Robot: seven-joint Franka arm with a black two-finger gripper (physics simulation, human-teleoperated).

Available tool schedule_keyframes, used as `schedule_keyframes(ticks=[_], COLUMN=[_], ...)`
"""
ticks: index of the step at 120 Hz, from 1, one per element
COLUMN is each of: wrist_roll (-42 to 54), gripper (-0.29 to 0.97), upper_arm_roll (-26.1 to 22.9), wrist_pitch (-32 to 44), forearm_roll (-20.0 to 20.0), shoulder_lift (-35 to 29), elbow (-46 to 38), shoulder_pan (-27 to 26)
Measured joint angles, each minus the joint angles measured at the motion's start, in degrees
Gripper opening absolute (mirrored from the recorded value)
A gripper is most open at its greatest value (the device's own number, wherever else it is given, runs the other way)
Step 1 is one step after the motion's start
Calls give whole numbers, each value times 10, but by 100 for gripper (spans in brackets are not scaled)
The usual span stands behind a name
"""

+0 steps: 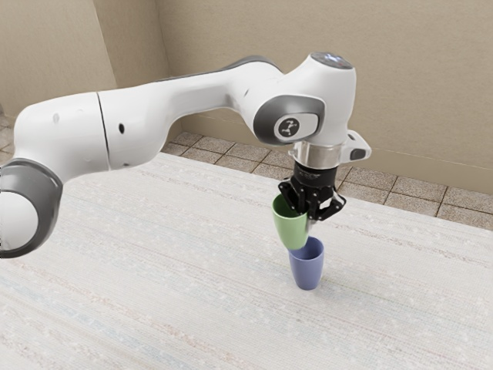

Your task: Place the left cup onto the right cup

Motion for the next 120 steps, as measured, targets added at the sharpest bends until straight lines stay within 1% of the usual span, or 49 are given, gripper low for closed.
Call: schedule_keyframes(ticks=[45, 89, 120], wrist_roll=[-3, -4, -5], gripper=[-11, -11, -11], upper_arm_roll=[1, 1, 1], wrist_pitch=[12, 15, 31], forearm_roll=[28, 31, 31], shoulder_lift=[24, 28, 33], elbow=[22, 22, 21], shoulder_pan=[3, -1, -3])
